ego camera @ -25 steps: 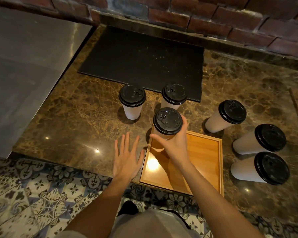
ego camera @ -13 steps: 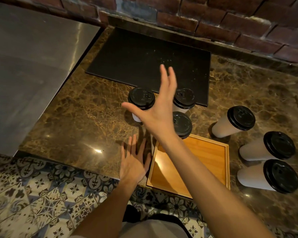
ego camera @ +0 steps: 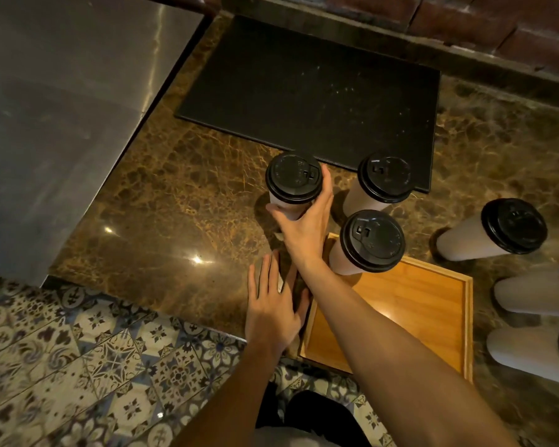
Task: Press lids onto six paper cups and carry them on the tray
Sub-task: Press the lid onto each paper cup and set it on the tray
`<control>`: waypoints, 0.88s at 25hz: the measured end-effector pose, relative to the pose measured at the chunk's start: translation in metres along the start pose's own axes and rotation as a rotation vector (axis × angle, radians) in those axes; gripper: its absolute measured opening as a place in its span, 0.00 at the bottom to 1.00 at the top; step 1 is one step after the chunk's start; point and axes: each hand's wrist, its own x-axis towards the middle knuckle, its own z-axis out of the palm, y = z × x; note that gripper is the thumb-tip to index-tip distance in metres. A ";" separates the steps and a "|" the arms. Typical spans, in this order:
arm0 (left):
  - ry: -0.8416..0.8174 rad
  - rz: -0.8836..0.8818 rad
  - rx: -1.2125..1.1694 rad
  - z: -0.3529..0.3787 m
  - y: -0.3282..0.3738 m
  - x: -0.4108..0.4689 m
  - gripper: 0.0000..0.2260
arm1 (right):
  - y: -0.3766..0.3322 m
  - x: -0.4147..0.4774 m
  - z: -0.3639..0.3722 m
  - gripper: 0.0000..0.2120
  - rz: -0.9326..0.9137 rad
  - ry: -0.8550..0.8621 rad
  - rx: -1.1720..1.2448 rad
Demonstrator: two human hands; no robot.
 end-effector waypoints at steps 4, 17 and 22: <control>0.014 0.015 0.008 -0.001 -0.002 0.000 0.25 | 0.007 0.003 0.005 0.47 -0.030 0.047 -0.035; -0.026 -0.036 -0.006 -0.007 0.003 0.000 0.29 | -0.088 0.018 -0.028 0.50 -0.123 0.086 0.077; -0.074 -0.085 0.001 -0.005 0.006 0.002 0.27 | -0.163 0.020 -0.101 0.52 -0.323 0.080 0.040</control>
